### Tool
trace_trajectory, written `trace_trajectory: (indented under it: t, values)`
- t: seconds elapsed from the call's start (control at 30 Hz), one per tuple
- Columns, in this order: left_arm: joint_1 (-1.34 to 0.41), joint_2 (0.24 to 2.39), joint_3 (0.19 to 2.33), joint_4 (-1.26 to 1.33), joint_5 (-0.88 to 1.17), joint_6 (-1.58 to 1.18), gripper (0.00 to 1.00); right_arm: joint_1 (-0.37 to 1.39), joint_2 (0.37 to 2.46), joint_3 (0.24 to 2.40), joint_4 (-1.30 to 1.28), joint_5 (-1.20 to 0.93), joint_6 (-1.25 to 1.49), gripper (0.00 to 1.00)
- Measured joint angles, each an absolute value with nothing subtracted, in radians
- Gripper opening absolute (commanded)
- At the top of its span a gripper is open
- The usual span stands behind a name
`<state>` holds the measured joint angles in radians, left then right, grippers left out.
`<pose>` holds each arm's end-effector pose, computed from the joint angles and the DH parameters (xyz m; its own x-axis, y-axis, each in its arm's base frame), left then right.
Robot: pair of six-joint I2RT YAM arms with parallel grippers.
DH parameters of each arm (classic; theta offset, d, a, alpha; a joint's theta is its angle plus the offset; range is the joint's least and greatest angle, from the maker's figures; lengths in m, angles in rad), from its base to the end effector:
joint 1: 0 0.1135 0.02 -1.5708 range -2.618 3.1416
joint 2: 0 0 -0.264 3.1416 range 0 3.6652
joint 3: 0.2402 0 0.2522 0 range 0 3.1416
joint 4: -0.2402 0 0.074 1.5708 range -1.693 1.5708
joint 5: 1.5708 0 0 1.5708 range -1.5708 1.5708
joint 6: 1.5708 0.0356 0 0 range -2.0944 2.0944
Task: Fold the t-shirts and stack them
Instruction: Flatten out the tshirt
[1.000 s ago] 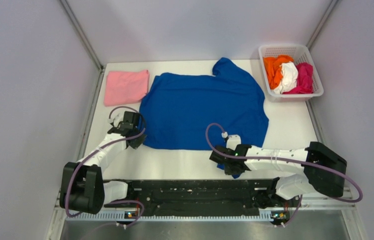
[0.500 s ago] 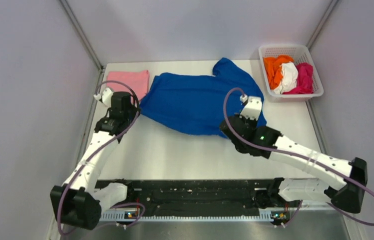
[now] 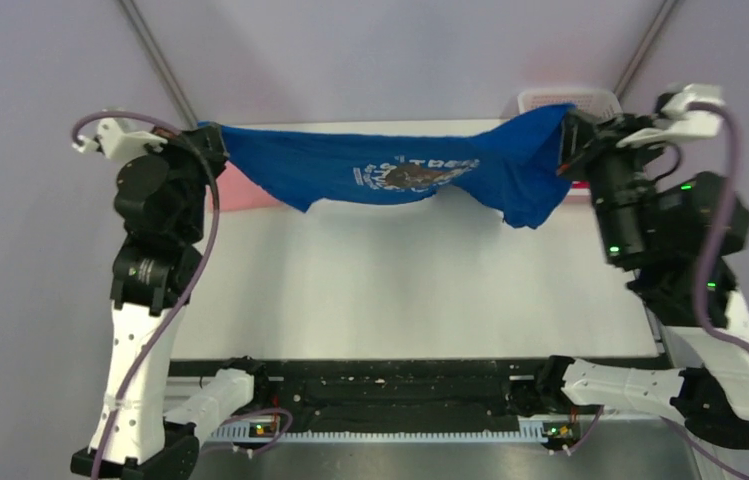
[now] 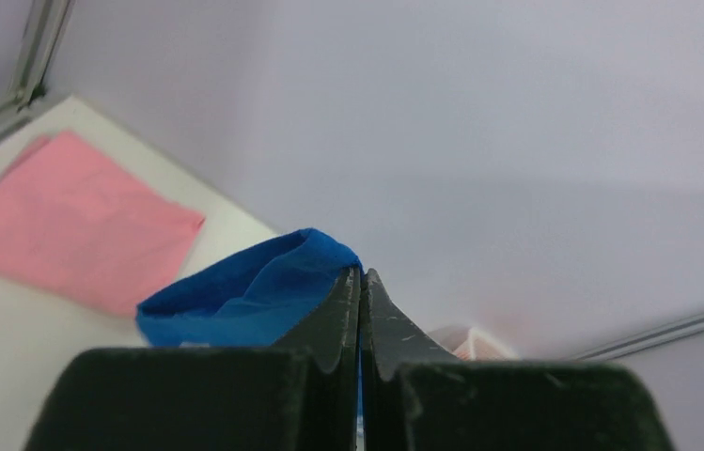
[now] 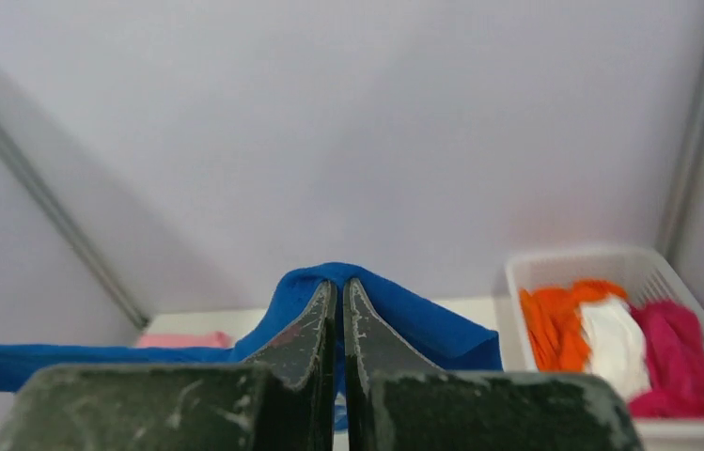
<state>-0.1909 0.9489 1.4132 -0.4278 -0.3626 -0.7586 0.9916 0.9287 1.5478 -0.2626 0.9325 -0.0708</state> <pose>0.1650 -0.0190 0.4953 0.1434 -0.6828 -0.7164 -0.0992 0.7103 -0.6968 0.0873 0.0813 0.5492 0.1967 0.2237 -0.9546 -0.0730 0.9743 0.2133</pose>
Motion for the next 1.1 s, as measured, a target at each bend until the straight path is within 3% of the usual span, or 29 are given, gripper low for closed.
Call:
trace_trajectory:
  t: [0.3, 0.5, 0.73, 0.9, 0.97, 1.1]
  values:
    - [-0.191, 0.91, 1.771, -0.438, -0.284, -0.645, 0.0, 0.992, 1.084, 2.198, -0.493, 0.491, -0.185, 0.0]
    - [-0.191, 0.907, 1.892, -0.45, -0.254, -0.607, 0.0, 0.992, 1.095, 2.334, -0.6, 0.327, -0.202, 0.0]
    - [-0.191, 0.934, 1.869, -0.469, -0.256, -0.599, 0.0, 0.992, 1.103, 2.286, -0.593, 0.414, -0.299, 0.0]
    - [-0.191, 1.004, 1.745, -0.429, -0.326, -0.598, 0.0, 0.979, 1.095, 1.923, -0.207, 0.707, -0.562, 0.0]
    - [-0.191, 1.075, 1.679, -0.405, -0.38, -0.598, 0.0, 0.907, 1.129, 1.795, -0.096, 0.763, -0.617, 0.0]
    - [-0.191, 1.271, 1.551, -0.33, -0.475, -0.599, 0.0, 0.603, 1.302, 1.699, -0.086, 0.73, -0.521, 0.0]
